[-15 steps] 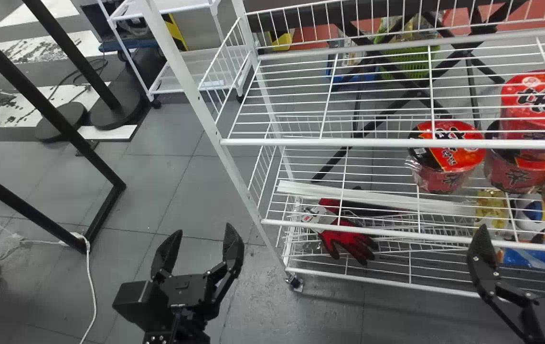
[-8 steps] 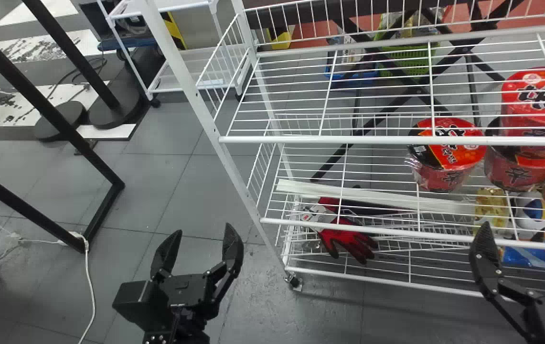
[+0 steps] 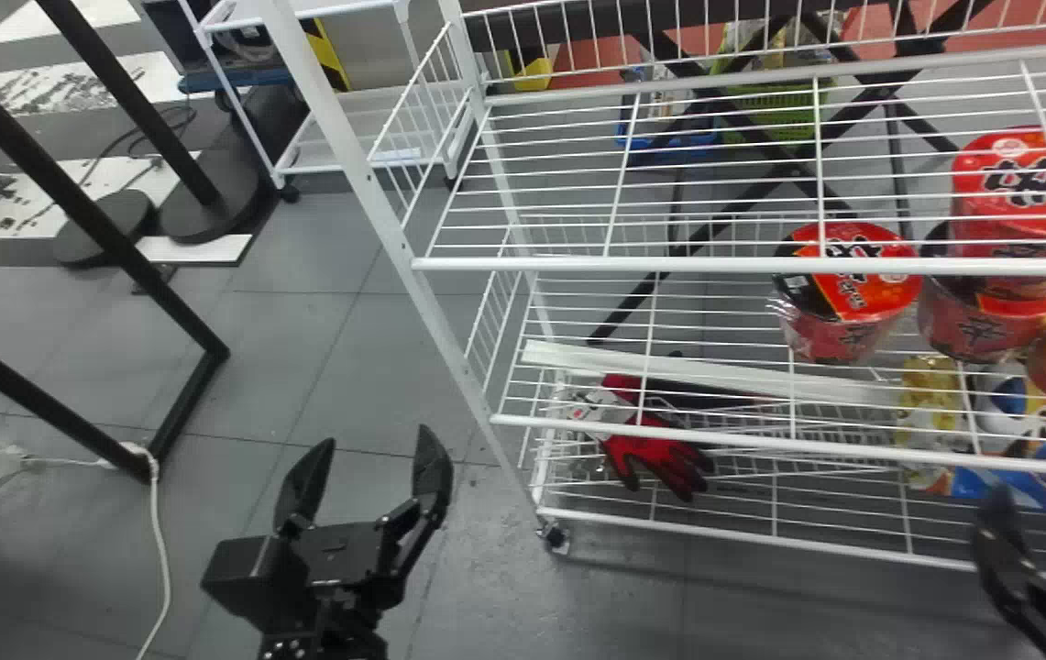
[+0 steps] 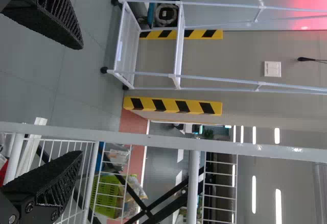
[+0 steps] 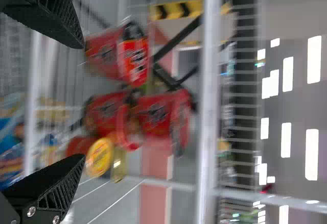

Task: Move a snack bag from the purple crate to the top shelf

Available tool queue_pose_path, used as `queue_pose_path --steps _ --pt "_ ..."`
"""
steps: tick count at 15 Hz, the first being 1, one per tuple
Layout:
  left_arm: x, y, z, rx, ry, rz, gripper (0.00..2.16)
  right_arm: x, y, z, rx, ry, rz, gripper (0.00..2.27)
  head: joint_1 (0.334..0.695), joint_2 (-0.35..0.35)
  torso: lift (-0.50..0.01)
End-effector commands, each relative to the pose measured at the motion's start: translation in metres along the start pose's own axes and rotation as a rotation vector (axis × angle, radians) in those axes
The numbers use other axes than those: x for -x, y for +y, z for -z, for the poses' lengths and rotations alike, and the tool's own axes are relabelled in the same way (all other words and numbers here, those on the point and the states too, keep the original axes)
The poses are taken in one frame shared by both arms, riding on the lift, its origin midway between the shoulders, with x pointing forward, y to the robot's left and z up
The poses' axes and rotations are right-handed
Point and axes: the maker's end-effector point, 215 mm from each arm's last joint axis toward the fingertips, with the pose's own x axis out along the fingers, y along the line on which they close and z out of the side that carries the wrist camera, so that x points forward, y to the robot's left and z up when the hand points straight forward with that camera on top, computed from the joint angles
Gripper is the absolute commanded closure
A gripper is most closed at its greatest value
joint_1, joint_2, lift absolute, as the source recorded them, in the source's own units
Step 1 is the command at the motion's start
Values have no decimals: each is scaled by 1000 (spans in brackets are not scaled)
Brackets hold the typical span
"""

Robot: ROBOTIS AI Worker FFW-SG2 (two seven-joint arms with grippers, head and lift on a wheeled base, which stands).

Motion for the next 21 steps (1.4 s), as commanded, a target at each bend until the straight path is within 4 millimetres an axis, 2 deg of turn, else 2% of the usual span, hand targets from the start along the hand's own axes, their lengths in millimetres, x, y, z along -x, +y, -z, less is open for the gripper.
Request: queue_pose_path --steps 1,3,4,7,10,12,15,17,20,21 --pt "-5 -8 2 1 -6 5 73 24 -37 7 -3 160 39 36 695 210 -452" --pt "-5 -14 1 -1 -14 16 73 47 -60 14 -72 302 7 43 695 170 -452" --pt "-4 -13 0 -1 -21 16 73 58 -68 21 -101 366 -6 43 695 129 -452" --pt "-4 -8 -2 -1 -31 12 73 82 -93 36 -145 480 25 43 695 86 -452" --pt "-4 -9 0 -1 -27 15 73 108 -88 48 -261 591 -26 46 695 56 -452" --pt "-3 -9 -2 2 -34 15 70 132 -100 54 -300 685 -49 46 695 65 -452" --pt "-3 -7 -5 1 -42 13 70 123 -154 12 -344 558 17 46 695 31 -452" --pt "-2 -11 -4 0 -39 20 70 120 -186 -25 -377 445 49 46 695 -49 -452" --pt "-2 -15 -4 0 -40 26 66 124 -264 -76 -455 240 177 46 695 -142 -452" --pt "-1 -16 -4 1 -39 28 66 127 -282 -73 -497 221 208 53 695 -184 -452"
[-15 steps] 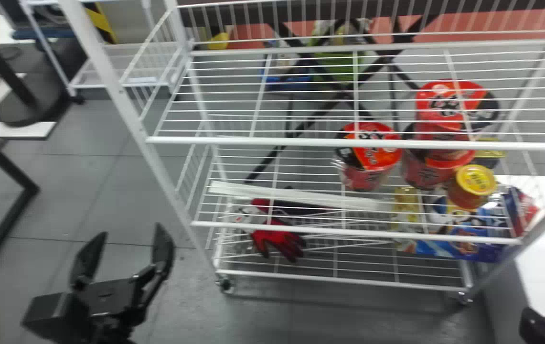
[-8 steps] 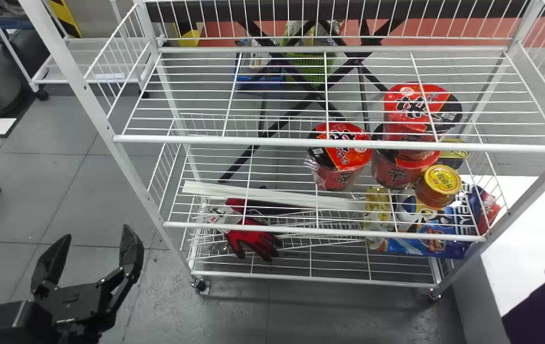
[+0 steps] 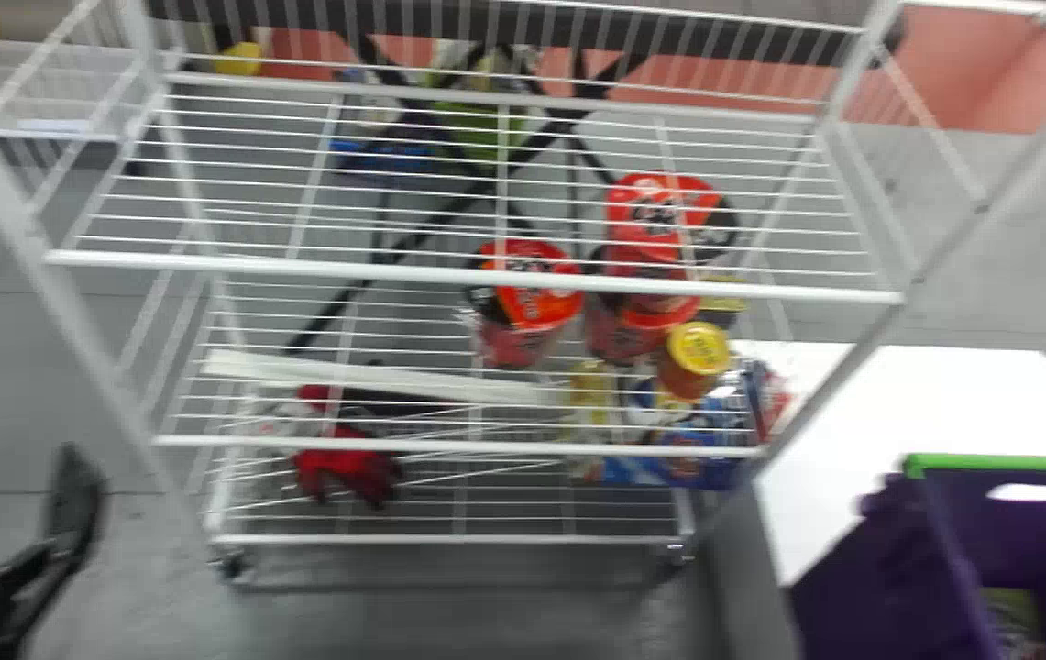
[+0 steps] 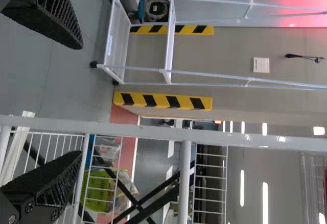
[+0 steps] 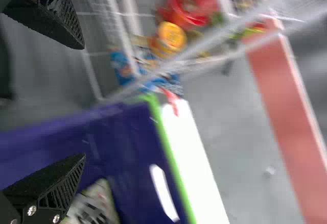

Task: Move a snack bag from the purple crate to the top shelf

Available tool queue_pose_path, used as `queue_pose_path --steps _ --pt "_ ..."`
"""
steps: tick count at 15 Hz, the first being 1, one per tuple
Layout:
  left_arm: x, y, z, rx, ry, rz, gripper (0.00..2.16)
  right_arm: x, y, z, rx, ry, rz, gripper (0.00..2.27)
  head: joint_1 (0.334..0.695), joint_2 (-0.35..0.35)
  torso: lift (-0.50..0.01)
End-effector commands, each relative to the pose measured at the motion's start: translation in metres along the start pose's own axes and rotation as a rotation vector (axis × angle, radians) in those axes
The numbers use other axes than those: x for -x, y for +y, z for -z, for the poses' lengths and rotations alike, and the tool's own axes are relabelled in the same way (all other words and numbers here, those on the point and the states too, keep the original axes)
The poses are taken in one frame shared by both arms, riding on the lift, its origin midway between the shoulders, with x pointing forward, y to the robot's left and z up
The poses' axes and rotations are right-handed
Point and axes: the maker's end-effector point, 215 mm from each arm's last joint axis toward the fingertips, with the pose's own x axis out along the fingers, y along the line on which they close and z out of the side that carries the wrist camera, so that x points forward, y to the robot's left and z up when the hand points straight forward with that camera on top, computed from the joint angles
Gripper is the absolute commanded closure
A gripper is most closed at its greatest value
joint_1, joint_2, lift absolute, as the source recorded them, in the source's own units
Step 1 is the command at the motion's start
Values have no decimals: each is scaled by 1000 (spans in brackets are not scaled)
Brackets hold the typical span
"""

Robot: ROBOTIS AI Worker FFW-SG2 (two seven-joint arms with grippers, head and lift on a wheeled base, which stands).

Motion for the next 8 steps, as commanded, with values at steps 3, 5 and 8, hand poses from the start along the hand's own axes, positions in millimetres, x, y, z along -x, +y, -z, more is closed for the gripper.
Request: queue_pose_path --steps 3,5,8 --pt "0 -8 0 6 0 14 66 -6 -82 13 -172 13 113 49 695 -328 -452" --pt "-2 -13 1 8 1 25 66 -18 -117 31 -223 76 148 53 695 -350 -452" --pt "-5 -22 -2 18 -6 41 66 -47 -158 71 -259 226 204 70 695 -350 -452"
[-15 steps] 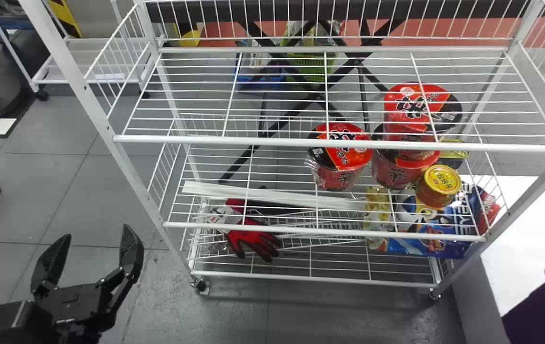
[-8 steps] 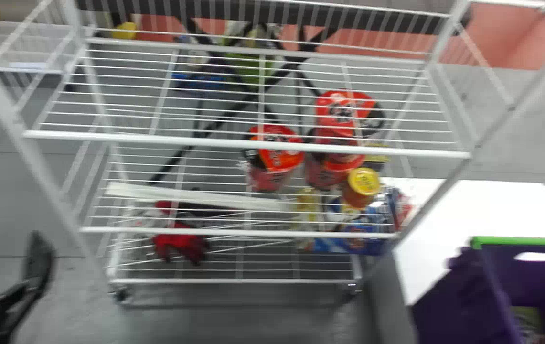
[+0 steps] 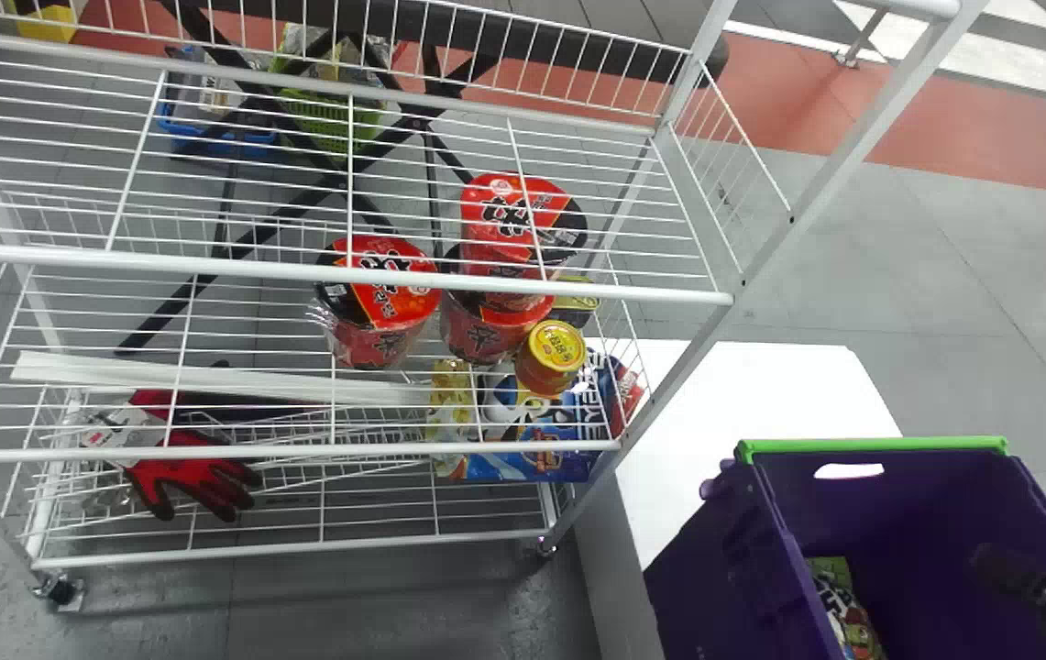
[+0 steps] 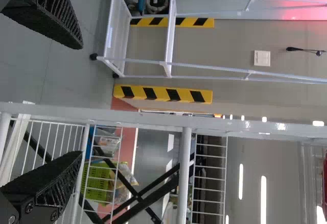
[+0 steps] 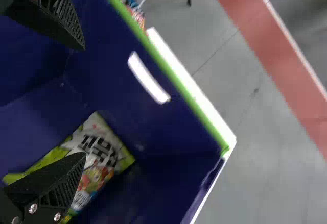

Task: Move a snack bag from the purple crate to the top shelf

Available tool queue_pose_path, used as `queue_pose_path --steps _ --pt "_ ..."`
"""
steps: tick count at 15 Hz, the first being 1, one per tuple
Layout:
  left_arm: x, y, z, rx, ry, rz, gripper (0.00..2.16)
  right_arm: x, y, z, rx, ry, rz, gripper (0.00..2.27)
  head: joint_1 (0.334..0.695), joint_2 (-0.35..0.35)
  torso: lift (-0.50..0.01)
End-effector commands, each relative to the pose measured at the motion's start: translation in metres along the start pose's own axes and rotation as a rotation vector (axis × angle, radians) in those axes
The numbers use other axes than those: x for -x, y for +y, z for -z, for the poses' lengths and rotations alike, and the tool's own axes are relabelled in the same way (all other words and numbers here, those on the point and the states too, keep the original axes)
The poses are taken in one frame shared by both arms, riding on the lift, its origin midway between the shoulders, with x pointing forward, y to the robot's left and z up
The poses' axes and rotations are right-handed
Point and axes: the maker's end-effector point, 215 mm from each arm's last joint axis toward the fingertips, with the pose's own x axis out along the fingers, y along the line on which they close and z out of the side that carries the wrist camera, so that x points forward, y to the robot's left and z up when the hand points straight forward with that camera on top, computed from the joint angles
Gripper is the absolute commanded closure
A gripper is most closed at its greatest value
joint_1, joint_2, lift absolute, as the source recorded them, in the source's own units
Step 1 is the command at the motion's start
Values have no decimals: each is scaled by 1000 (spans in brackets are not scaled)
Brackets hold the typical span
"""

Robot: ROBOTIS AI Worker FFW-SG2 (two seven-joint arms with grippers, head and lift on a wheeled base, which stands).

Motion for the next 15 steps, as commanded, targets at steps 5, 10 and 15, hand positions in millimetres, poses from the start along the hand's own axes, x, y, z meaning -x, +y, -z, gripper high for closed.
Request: queue_pose_path --steps 5,10,15 --pt "-6 -19 5 5 8 40 66 -56 -57 52 -47 224 126 87 695 -350 -452" --pt "-9 -19 7 9 4 42 66 -95 -79 100 -142 420 115 90 695 -350 -452" --pt "-16 -28 16 15 11 54 66 -118 -78 105 -56 505 195 181 695 -350 -452"
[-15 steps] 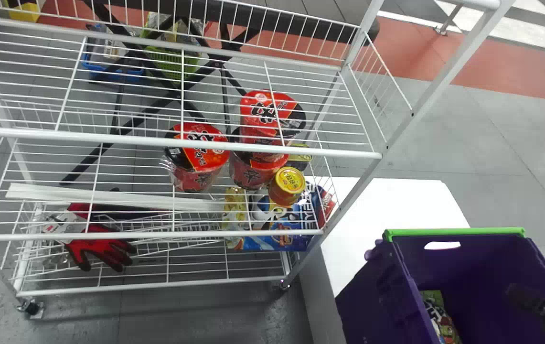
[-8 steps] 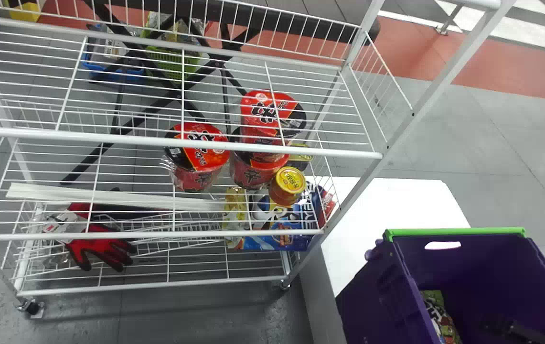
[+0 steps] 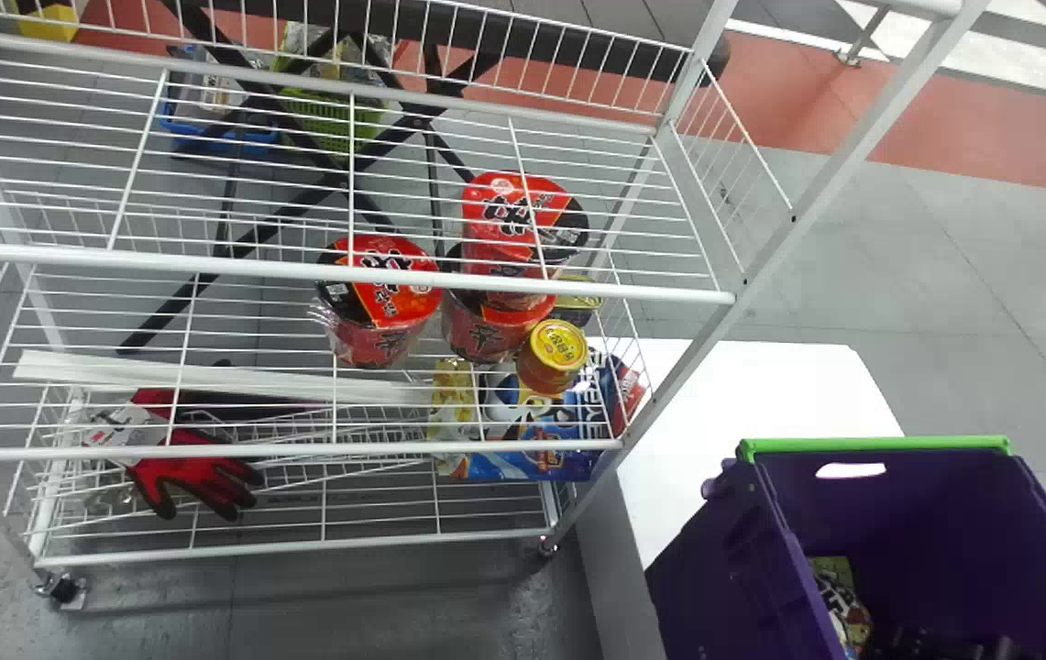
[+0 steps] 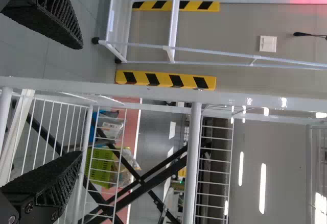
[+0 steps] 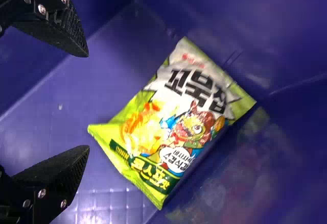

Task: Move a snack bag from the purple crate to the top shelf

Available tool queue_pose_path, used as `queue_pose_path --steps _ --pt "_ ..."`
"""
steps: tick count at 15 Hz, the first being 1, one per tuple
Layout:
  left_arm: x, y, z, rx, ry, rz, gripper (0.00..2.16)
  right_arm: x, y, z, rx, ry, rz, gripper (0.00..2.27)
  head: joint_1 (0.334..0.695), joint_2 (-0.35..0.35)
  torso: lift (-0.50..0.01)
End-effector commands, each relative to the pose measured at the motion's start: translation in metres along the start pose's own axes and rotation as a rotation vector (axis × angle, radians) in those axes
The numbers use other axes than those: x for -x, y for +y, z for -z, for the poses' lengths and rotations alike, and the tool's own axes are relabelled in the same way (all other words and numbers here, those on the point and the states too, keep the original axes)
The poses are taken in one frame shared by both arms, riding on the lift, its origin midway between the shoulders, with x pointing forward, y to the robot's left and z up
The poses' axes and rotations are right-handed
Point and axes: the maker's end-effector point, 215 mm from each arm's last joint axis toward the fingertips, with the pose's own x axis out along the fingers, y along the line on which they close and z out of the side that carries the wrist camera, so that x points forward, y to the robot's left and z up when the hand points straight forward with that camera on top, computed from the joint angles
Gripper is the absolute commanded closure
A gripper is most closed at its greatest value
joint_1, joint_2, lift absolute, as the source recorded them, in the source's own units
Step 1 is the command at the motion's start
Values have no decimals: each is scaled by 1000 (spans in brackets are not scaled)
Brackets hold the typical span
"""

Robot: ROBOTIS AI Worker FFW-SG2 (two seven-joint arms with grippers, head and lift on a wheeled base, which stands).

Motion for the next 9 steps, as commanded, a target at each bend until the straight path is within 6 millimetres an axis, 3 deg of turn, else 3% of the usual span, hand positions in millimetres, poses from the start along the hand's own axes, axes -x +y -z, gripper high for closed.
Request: queue_pose_path --steps 1,6,8,9 --pt "-4 -5 4 10 2 6 66 -7 3 3 26 31 29 117 695 -350 -452" --pt "-14 -2 8 27 -8 -2 66 -27 -27 27 0 165 115 93 695 -350 -452" --pt "-19 -1 8 30 -9 -6 66 -38 -31 3 42 108 118 93 695 -350 -452" --pt "-21 -1 7 31 -12 -6 66 -42 -35 -20 92 46 143 93 695 -350 -452"
